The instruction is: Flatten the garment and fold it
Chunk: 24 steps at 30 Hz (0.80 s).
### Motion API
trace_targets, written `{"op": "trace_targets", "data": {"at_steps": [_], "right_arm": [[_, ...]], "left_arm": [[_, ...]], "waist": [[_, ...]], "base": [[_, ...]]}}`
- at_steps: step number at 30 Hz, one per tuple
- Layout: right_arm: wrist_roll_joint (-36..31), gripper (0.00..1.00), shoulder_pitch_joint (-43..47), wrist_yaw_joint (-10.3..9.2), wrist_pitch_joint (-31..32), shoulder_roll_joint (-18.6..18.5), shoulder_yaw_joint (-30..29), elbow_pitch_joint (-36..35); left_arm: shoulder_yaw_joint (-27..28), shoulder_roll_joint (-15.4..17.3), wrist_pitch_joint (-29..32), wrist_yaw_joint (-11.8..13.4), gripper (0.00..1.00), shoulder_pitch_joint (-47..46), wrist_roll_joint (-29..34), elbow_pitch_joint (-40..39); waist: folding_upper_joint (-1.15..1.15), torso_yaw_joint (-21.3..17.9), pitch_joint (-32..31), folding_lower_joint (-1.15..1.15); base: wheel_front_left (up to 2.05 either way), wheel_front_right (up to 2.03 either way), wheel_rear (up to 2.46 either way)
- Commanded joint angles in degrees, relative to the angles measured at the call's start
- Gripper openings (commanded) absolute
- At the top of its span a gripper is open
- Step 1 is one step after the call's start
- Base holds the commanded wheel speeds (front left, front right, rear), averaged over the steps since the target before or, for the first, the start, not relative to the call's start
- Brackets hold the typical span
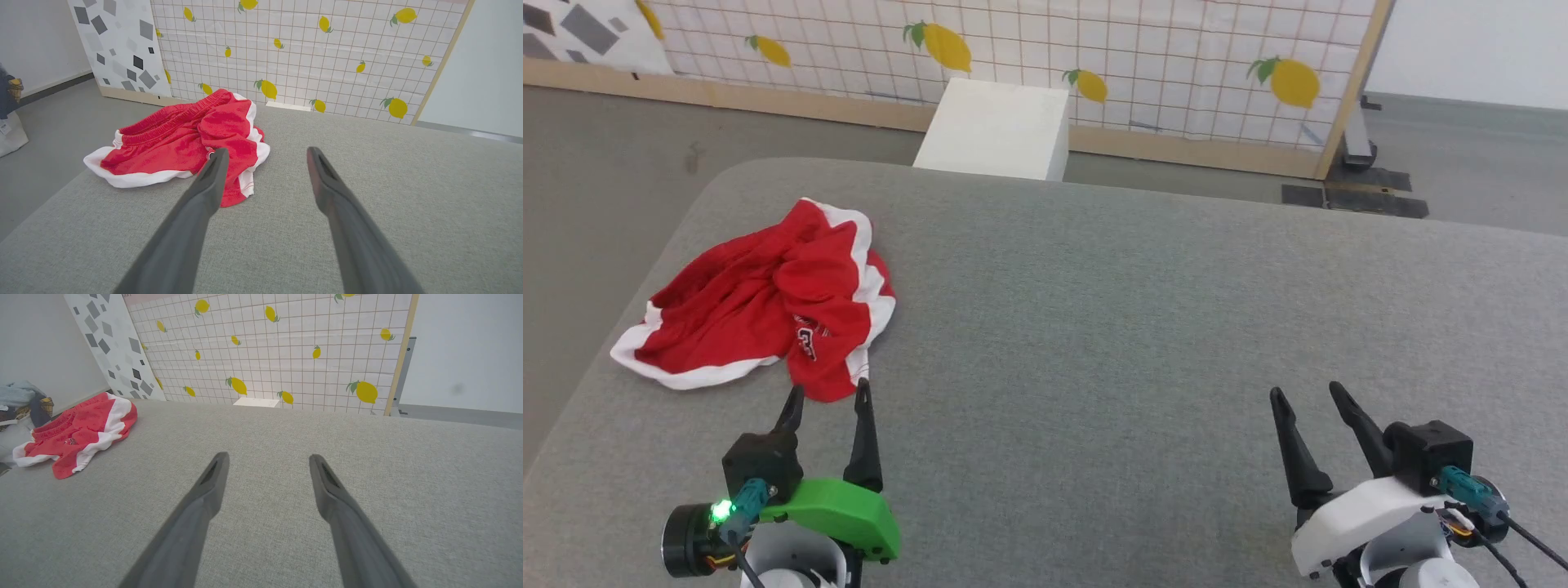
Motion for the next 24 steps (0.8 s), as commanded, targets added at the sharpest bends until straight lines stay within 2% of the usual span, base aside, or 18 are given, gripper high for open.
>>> {"op": "trace_targets", "data": {"at_steps": [1,24], "right_arm": [[0.95,1.00,-0.65,-0.04,-0.60,0.02,0.26,0.59],[5.10,1.00,-1.16,-0.05,-2.56,0.02,1.85,4.93]], "left_arm": [[-0.04,0.50,-0.69,0.40,1.00,0.71,-0.96,0.27],[-1.43,1.96,-2.75,2.88,1.00,1.36,-3.57,1.32]], "waist": [[0.00,0.99,-0.10,0.00],[0.00,8.44,-0.25,0.00]], "base": [[0.00,0.00,0.00],[0.00,0.00,0.00]]}}
